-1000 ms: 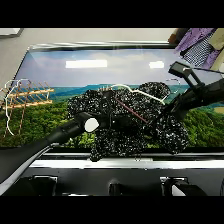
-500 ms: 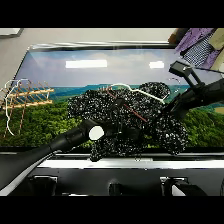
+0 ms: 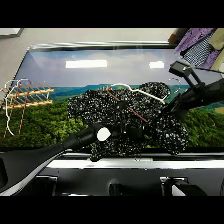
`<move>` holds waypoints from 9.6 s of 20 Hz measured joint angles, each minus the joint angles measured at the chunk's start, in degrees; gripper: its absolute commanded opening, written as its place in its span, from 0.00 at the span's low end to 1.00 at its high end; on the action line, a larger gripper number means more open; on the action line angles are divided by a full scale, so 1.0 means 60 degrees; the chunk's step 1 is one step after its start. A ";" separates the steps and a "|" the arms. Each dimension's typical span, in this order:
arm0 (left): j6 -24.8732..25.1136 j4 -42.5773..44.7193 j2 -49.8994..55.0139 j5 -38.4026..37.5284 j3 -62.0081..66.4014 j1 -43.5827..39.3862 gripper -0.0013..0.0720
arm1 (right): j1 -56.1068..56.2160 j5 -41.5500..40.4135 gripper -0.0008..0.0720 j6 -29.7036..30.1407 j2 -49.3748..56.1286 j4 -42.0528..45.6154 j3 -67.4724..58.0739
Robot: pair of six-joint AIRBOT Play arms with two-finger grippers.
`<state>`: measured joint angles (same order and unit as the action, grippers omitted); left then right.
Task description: Fold the clothes and pants, and hang the long-sleeved shirts on hangers.
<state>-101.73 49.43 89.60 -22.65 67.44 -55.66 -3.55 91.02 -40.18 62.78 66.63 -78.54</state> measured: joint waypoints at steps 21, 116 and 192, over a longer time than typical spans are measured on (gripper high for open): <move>0.0543 0.1333 -0.1661 -0.3002 0.0000 0.2954 0.05 | 0.0000 0.0266 0.06 -0.0233 -0.0004 -0.0066 0.0000; -0.3191 -0.2164 0.0801 -0.4462 -0.0375 0.2667 0.19 | 0.1410 -0.0692 0.06 -0.1974 0.0634 0.1694 0.0000; 0.1002 0.2324 -0.2998 -0.8608 0.2240 0.6513 0.78 | 0.6976 -0.2885 0.06 -0.2142 0.1224 0.3417 -0.0044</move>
<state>-95.72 63.37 71.61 -74.30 80.88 -16.58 38.30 73.71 -53.04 70.13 87.13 -78.81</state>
